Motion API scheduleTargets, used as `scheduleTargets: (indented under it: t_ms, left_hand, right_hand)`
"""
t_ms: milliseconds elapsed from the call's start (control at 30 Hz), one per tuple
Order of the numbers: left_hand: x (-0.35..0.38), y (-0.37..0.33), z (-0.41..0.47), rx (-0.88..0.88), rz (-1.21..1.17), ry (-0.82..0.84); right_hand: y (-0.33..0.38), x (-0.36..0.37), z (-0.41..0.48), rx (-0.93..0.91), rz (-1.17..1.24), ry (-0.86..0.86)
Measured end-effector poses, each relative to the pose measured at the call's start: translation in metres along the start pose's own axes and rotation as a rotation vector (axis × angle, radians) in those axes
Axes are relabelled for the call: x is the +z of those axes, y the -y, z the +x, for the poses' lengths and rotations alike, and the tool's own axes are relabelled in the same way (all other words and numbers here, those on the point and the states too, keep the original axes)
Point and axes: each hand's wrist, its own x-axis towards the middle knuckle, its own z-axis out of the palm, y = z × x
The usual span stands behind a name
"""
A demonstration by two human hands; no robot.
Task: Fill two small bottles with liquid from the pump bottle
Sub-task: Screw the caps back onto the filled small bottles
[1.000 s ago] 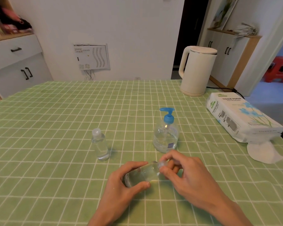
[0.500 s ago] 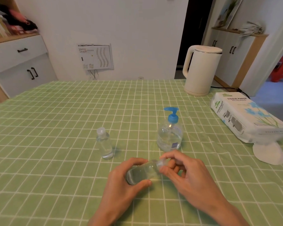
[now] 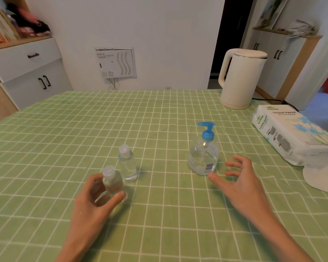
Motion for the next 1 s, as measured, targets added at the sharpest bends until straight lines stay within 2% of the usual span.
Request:
scheduleTargets:
  t_ms: [133, 300, 433, 600, 700, 1000]
  left_hand:
    - [-0.005, 0.0, 0.018, 0.002, 0.018, 0.005]
    - [-0.006, 0.004, 0.042, 0.006, -0.011, 0.079]
    - [-0.007, 0.004, 0.058, -0.024, -0.064, 0.186]
    - [-0.006, 0.0, 0.075, -0.084, 0.034, 0.31]
    - [-0.002, 0.0, 0.08, -0.099, 0.108, 0.315]
    - [0.014, 0.001, 0.078, -0.065, 0.136, 0.206]
  right_hand:
    - [-0.001, 0.011, 0.016, -0.016, 0.017, 0.102]
    - [0.003, 0.024, 0.029, -0.057, 0.086, 0.149]
    - [0.003, 0.03, 0.037, -0.049, 0.109, 0.147]
    - [-0.002, 0.033, 0.043, -0.061, 0.108, 0.128]
    - [-0.007, 0.036, 0.047, -0.07, 0.097, 0.119]
    - [-0.01, 0.04, 0.053, -0.095, 0.11, 0.069]
